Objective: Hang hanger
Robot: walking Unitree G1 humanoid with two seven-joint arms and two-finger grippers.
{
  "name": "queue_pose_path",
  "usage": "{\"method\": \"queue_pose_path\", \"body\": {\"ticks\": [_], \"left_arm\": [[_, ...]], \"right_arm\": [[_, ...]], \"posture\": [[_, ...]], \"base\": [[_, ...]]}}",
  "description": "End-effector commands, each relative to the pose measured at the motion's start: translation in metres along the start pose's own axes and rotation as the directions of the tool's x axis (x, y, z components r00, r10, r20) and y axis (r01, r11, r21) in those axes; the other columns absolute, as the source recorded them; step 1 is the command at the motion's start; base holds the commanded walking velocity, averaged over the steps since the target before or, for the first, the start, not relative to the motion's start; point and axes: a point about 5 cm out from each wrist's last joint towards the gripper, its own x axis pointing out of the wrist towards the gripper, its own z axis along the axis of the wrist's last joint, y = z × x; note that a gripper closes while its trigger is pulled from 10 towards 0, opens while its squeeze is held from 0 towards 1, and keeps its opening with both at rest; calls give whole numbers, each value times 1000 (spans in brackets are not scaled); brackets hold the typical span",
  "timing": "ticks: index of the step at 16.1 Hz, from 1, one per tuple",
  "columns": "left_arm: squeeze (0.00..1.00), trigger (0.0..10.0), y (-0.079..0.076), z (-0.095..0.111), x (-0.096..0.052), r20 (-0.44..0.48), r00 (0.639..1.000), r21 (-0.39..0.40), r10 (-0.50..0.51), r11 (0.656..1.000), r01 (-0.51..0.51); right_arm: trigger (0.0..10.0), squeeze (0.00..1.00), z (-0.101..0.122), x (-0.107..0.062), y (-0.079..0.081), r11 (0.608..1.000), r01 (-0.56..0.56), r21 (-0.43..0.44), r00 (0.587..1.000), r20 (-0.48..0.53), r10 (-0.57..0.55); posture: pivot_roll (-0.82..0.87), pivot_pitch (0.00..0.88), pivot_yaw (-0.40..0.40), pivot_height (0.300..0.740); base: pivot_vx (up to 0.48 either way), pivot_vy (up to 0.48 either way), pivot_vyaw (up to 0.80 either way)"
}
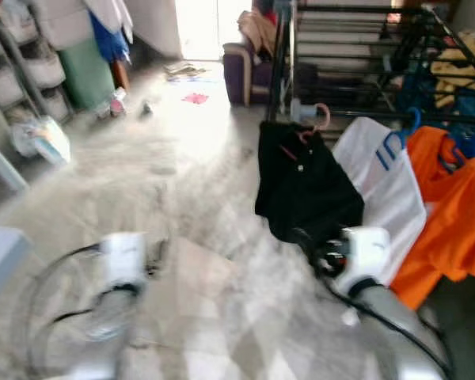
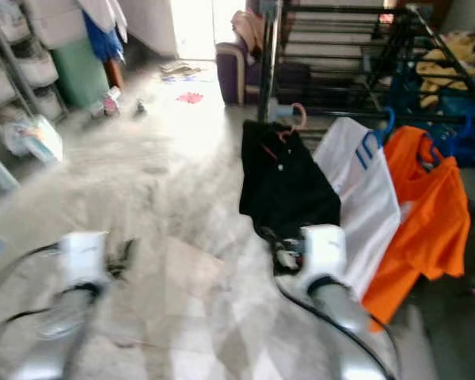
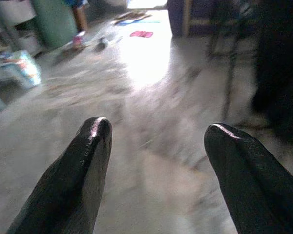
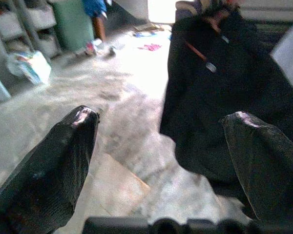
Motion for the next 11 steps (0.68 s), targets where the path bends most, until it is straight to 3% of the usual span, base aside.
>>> {"method": "queue_pose_path", "body": {"ticks": [1,5,8,11], "left_arm": [[0,10000,4,6,-3,28,999,15,18,1000,-19],[0,10000,8,2,-8,17,999,37,30,999,-30],[0,10000,5,7,-3,30,999,63,11,998,-12],[0,10000,5,10,2,38,999,87,-1,996,-2]], "right_arm": [[10000,0,0,-1,-7,1000,15,-10,1000,4,-15],[10000,0,0,0,-11,999,28,-16,1000,14,-28],[10000,0,-3,-2,-12,999,54,-4,998,27,-54],[10000,0,-5,-3,-14,995,100,23,994,44,-101]], "posture": [[19,0,1,740],[24,0,6,740],[16,0,29,740],[6,0,75,740]], "base": [[0,0,0],[0,0,0],[0,0,748],[0,0,0]]}}
